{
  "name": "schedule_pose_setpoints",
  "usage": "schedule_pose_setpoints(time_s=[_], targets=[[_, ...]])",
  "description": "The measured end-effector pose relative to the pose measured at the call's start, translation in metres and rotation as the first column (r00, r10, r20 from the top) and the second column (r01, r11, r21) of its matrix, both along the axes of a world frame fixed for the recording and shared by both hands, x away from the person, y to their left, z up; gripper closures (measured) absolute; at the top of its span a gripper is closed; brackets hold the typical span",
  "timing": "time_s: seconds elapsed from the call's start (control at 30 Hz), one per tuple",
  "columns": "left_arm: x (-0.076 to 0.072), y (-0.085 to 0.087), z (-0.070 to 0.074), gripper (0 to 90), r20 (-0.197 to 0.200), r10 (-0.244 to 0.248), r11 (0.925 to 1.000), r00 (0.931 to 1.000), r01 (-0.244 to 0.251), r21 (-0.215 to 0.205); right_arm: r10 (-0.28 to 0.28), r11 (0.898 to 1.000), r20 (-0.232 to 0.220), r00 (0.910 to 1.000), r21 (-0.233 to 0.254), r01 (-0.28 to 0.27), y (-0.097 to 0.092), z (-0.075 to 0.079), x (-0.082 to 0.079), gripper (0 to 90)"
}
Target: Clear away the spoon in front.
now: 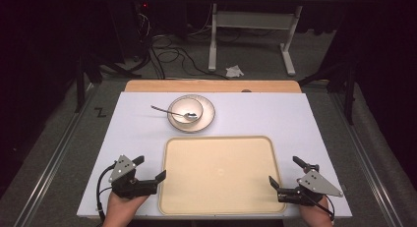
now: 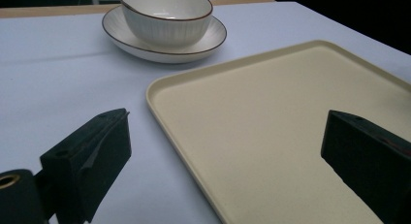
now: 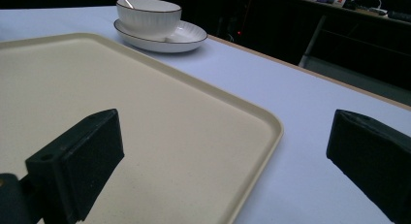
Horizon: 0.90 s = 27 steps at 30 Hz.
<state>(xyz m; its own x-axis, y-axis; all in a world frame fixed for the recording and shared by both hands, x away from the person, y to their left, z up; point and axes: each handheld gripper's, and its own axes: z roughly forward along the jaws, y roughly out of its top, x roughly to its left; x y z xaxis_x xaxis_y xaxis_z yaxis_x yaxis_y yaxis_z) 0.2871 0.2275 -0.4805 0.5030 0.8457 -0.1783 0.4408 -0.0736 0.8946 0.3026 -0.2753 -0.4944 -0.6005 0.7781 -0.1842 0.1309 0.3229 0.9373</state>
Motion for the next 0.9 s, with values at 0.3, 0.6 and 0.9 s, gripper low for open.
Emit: schedule_pose_setpoints(time_s=[0.3,0.6,0.9], targets=[[0.012,0.01,0.009,5.2,0.002,0.05,0.9987,0.9987,-0.05,-0.006,0.0,1.0,-0.017,0.9998,-0.02,0.0,0.008,0.012,0.004,0.4],[0.034,0.01,0.012,6.1,-0.012,0.068,0.9968,0.9976,-0.068,0.043,0.001,1.0,-0.018,0.9998,-0.012,-0.001,0.005,0.007,0.009,0.4],[0.066,0.006,0.017,9.1,-0.02,0.099,0.9951,0.9949,-0.099,0.01,0.003,1.0,-0.019,0.9998,-0.004,-0.003,0.001,0.0,0.0,0.4]])
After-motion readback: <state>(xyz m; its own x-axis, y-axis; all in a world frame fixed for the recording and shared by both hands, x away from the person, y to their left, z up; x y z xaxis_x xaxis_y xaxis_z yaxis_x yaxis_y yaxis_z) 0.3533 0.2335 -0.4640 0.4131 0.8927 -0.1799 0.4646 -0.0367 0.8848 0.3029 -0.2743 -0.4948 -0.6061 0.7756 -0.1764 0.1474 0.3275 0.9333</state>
